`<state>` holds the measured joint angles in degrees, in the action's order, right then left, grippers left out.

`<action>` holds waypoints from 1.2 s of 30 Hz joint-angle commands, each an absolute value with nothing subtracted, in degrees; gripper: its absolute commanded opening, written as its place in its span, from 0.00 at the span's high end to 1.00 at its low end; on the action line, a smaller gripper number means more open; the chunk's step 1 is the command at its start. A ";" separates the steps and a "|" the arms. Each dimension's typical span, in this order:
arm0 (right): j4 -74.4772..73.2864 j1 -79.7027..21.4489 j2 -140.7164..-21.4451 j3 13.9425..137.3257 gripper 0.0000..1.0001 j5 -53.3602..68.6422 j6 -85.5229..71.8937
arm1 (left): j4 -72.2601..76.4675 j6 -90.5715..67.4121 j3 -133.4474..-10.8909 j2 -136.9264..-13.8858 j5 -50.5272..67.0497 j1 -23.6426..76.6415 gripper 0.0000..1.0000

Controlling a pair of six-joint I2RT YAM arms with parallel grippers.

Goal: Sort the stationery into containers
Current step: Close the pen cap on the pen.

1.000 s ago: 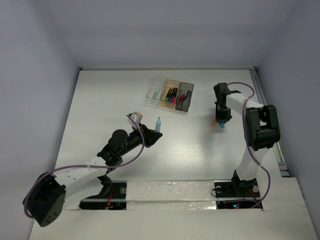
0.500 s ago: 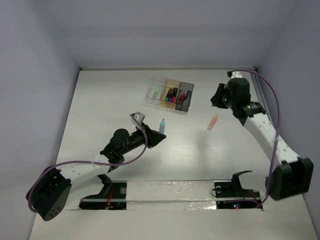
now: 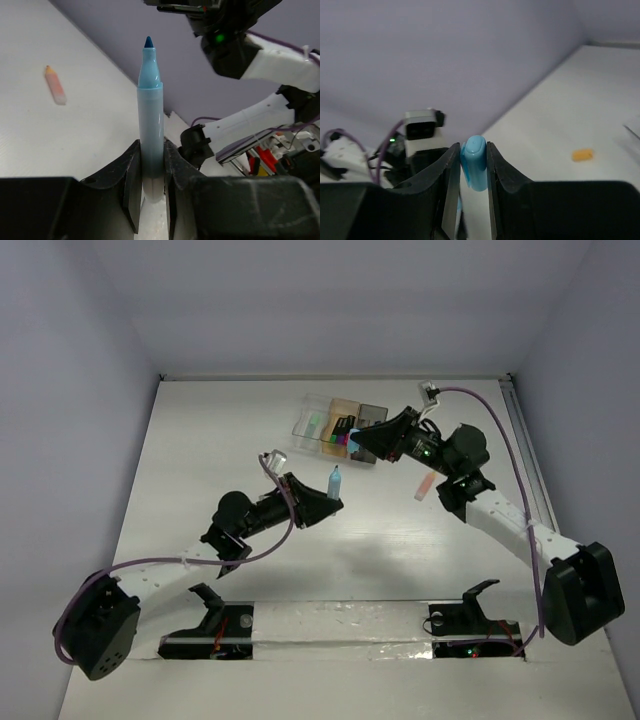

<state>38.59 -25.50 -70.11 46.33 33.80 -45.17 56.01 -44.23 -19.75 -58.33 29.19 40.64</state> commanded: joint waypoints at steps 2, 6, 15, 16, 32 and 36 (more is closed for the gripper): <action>69.15 -26.81 -71.98 45.27 1.00 40.25 -58.52 | 62.06 -48.78 -23.90 -55.99 31.73 40.52 1.00; 71.45 -28.12 -72.77 45.44 1.00 40.96 -60.12 | 59.77 -47.90 -24.87 -54.49 30.85 40.52 1.00; 79.96 -30.32 -77.07 46.58 1.00 42.89 -66.70 | 58.10 -46.14 -27.51 -54.05 31.55 40.52 1.00; 80.76 -30.32 -78.56 46.84 1.00 43.33 -68.62 | 57.83 -45.88 -27.60 -53.79 31.47 40.52 1.00; 78.31 -31.38 -80.68 49.40 1.00 43.16 -67.68 | 55.72 -44.74 -26.90 -52.38 31.55 40.52 1.00; 79.36 -31.38 -81.65 49.66 1.00 43.24 -68.29 | 55.20 -44.47 -27.25 -52.03 31.73 40.52 1.00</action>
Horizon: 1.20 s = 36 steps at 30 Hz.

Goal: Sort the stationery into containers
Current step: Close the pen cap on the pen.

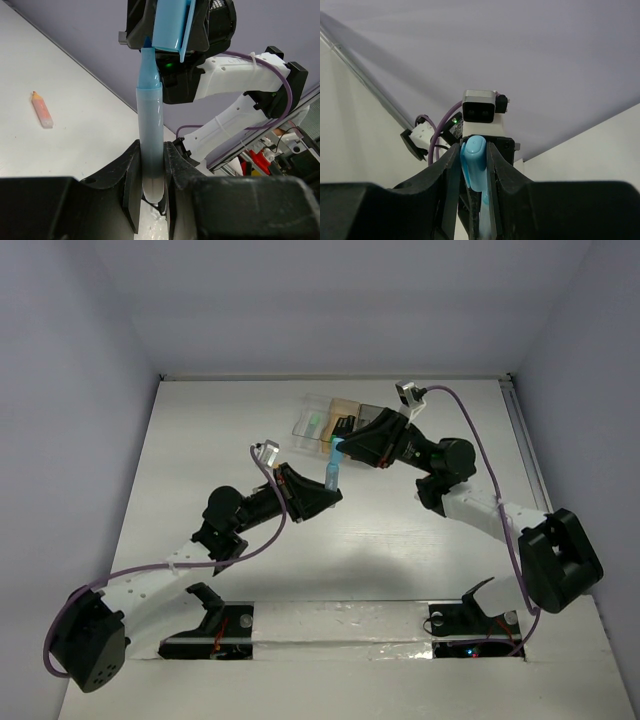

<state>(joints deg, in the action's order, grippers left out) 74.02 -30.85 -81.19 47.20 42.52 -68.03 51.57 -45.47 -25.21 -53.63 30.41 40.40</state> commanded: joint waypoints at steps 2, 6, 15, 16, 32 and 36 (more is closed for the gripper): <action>79.72 -31.38 -81.91 49.92 1.00 43.42 -68.64 | 54.76 -44.47 -27.33 -51.86 31.82 40.52 1.00; 79.54 -31.38 -81.91 50.54 1.00 43.33 -68.64 | 53.79 -44.12 -27.33 -51.33 31.82 40.52 1.00; 75.06 -31.38 -81.03 51.77 1.00 43.42 -66.09 | 53.35 -43.86 -26.89 -50.36 31.64 40.52 1.00; 75.15 -31.38 -81.12 51.68 1.00 43.33 -66.09 | 53.09 -43.77 -26.98 -50.27 31.73 40.52 1.00; 77.34 -32.52 -84.02 49.66 1.00 46.67 -70.13 | 50.36 -41.14 -30.76 -50.10 30.24 40.52 1.00; 79.80 -33.04 -85.78 48.08 1.00 48.86 -74.26 | 48.35 -39.64 -31.46 -49.48 29.27 40.52 1.00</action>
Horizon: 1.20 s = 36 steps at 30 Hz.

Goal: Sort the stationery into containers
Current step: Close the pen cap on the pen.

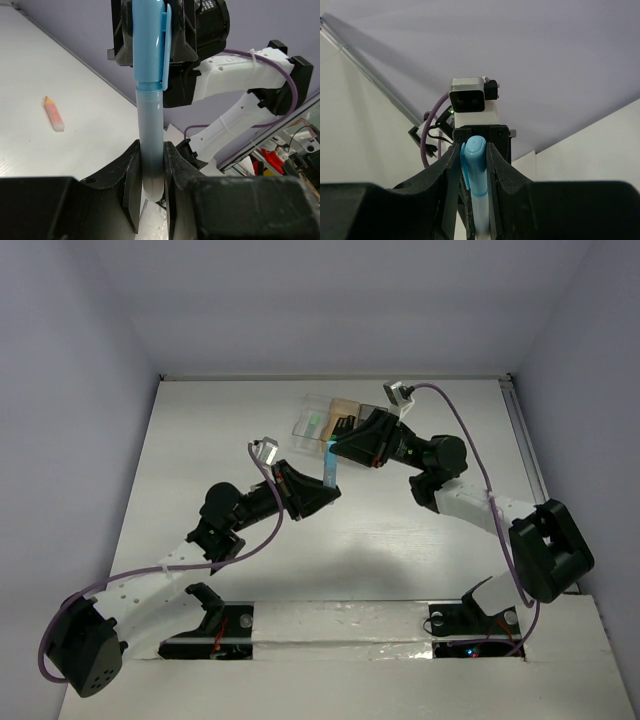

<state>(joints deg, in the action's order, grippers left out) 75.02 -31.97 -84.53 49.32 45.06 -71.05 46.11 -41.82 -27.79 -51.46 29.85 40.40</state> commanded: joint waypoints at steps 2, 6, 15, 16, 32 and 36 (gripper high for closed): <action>80.07 -33.05 -85.78 46.85 1.00 49.91 -75.50 | 47.90 -38.85 -31.55 -49.05 28.74 40.52 1.00; 74.19 -34.18 -83.77 43.43 1.00 51.06 -72.34 | 45.97 -37.53 -31.82 -47.46 27.42 40.52 1.00; 50.05 -36.20 -78.59 40.60 1.00 53.18 -57.51 | 43.95 -36.47 -33.31 -46.05 26.98 40.52 1.00; 42.79 -36.91 -78.05 40.87 1.00 52.22 -52.52 | 44.03 -36.56 -33.40 -46.05 26.98 40.52 1.00; 46.40 -45.17 -79.18 28.04 1.00 43.33 -48.60 | 38.59 -33.58 -41.39 -43.33 24.61 39.46 1.00; 50.01 -46.85 -81.64 25.93 1.00 43.95 -49.66 | 36.04 -32.26 -43.94 -42.89 24.87 38.94 1.00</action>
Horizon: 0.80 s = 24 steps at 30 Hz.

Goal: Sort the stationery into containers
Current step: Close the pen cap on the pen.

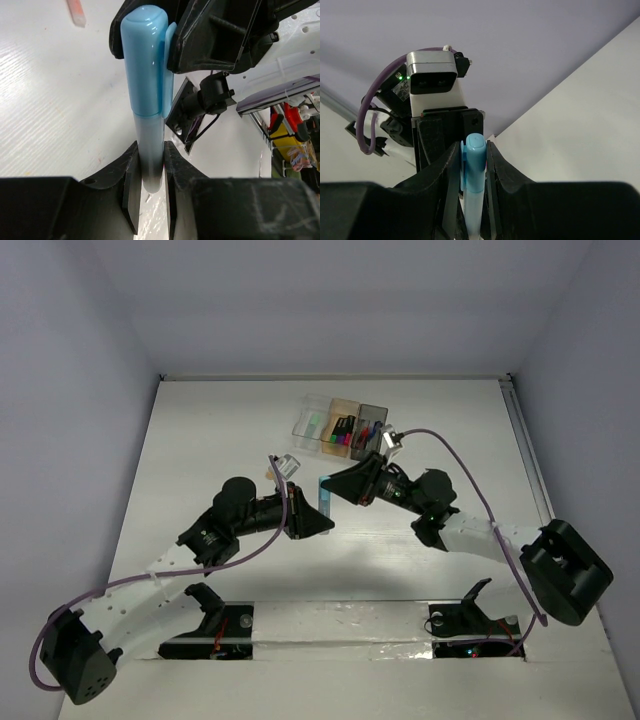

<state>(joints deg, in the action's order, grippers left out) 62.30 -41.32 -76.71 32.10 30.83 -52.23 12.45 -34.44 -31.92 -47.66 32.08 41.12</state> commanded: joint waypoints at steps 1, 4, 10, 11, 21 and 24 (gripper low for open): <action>50.18 -47.54 -82.00 25.67 1.00 43.95 -49.66 | 35.95 -32.34 -44.12 -42.80 25.05 38.94 1.00; 51.33 -47.55 -82.36 24.00 1.00 44.03 -50.36 | 34.90 -32.34 -45.52 -42.80 25.75 38.41 1.00; 45.36 -48.16 -81.74 24.34 1.00 44.38 -48.34 | 33.13 -31.81 -47.37 -43.59 26.63 36.56 1.00; 45.35 -48.95 -82.09 24.35 1.00 44.38 -48.34 | 33.40 -31.99 -47.37 -43.77 27.24 35.17 1.00; 43.77 -51.42 -83.32 22.59 1.00 42.98 -48.34 | 34.54 -34.45 -47.72 -44.47 30.50 30.85 1.00; 43.68 -52.47 -83.32 21.98 1.00 42.63 -48.43 | 35.94 -36.03 -47.37 -45.44 31.81 28.31 1.00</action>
